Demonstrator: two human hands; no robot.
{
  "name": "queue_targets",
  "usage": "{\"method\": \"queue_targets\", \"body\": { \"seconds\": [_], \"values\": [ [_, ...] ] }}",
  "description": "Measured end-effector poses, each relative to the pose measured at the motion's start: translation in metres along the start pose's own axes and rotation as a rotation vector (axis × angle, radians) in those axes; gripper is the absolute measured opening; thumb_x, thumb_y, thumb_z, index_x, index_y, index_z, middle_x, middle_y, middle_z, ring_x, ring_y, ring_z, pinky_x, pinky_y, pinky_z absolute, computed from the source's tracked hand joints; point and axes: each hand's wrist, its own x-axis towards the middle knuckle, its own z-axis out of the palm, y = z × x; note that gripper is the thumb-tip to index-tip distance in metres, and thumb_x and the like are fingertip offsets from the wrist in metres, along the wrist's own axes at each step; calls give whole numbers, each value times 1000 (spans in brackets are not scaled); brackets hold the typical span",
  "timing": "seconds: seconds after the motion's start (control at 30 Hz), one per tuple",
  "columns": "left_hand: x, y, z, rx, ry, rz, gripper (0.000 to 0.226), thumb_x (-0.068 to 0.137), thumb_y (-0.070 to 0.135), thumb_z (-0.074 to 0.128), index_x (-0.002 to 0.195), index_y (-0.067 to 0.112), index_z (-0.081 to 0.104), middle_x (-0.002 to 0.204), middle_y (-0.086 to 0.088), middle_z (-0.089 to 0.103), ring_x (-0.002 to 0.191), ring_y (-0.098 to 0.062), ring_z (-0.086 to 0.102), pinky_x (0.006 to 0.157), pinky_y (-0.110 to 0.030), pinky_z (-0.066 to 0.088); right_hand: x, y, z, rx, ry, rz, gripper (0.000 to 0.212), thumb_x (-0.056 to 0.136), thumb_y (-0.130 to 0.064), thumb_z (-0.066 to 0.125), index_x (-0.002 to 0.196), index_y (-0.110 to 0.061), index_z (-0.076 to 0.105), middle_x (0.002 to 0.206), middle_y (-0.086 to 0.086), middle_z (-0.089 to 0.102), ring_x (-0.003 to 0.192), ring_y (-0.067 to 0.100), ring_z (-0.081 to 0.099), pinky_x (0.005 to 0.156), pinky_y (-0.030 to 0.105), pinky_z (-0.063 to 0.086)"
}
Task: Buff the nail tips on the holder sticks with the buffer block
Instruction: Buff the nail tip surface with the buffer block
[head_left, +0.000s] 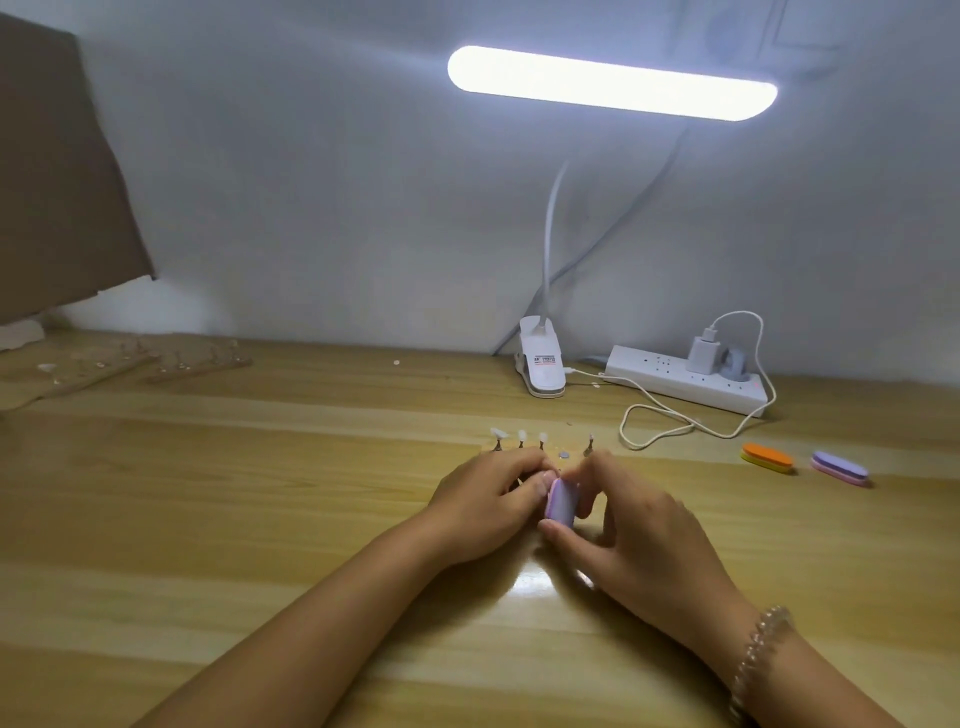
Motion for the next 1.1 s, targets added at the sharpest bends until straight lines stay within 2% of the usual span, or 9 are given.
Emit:
{"method": "queue_targets", "body": {
  "seconds": [0.1,0.27,0.43,0.53,0.67,0.77,0.9,0.97,1.1],
  "values": [
    [2,0,0,21,-18,-7,18,94,39,45,89,33,61,86,13,63,90,-19,60,86,-45,49,5,4,1,50,99,78,32,77,-46,73,93,-30,50,86,-16,59,62,4,53,58,33,45],
    [1,1,0,-11,-11,-23,21,93,40,44,85,36,63,77,21,60,87,-12,58,89,-43,49,4,8,-3,103,244,118,33,77,-35,77,93,-34,47,88,-21,57,63,6,52,57,21,37],
    [2,0,0,3,-18,4,25,92,39,43,94,26,64,93,6,67,92,-21,60,86,-48,49,2,1,1,32,27,29,36,76,-48,73,97,-30,50,85,-17,57,61,2,52,56,27,43],
    [3,-4,0,39,-37,1,18,97,37,45,93,31,61,90,11,64,90,-19,59,86,-49,49,6,6,-1,94,79,100,36,76,-52,70,96,-28,53,86,-16,61,58,4,51,57,27,41],
    [2,-3,1,23,-42,3,21,94,38,43,95,30,63,92,9,66,90,-20,60,85,-48,49,1,3,1,26,7,-3,36,78,-55,66,96,-27,52,85,-18,58,59,-1,48,54,27,42],
    [3,-4,2,12,-33,-1,18,101,27,49,99,26,67,96,7,69,94,-20,62,88,-46,49,7,6,1,131,51,106,33,78,-50,72,94,-27,52,83,-16,63,57,2,52,57,27,41],
    [3,-3,3,-71,-11,-6,16,102,21,51,97,27,65,91,12,71,83,-7,60,85,-34,47,12,20,-6,253,248,312,34,81,-41,72,101,-20,54,83,-9,64,67,7,56,70,40,49],
    [2,-4,3,-86,-1,-5,15,101,17,52,98,27,63,94,13,69,86,-8,61,87,-35,47,7,17,-6,238,252,255,36,79,-46,70,101,-24,52,83,-12,64,63,6,55,66,37,49],
    [3,-7,4,-52,-6,27,13,99,16,54,98,24,63,91,16,65,76,-5,54,78,-35,47,1,3,2,26,23,31,38,76,-59,63,99,-33,46,87,-24,59,59,0,53,53,24,39]
  ]
}}
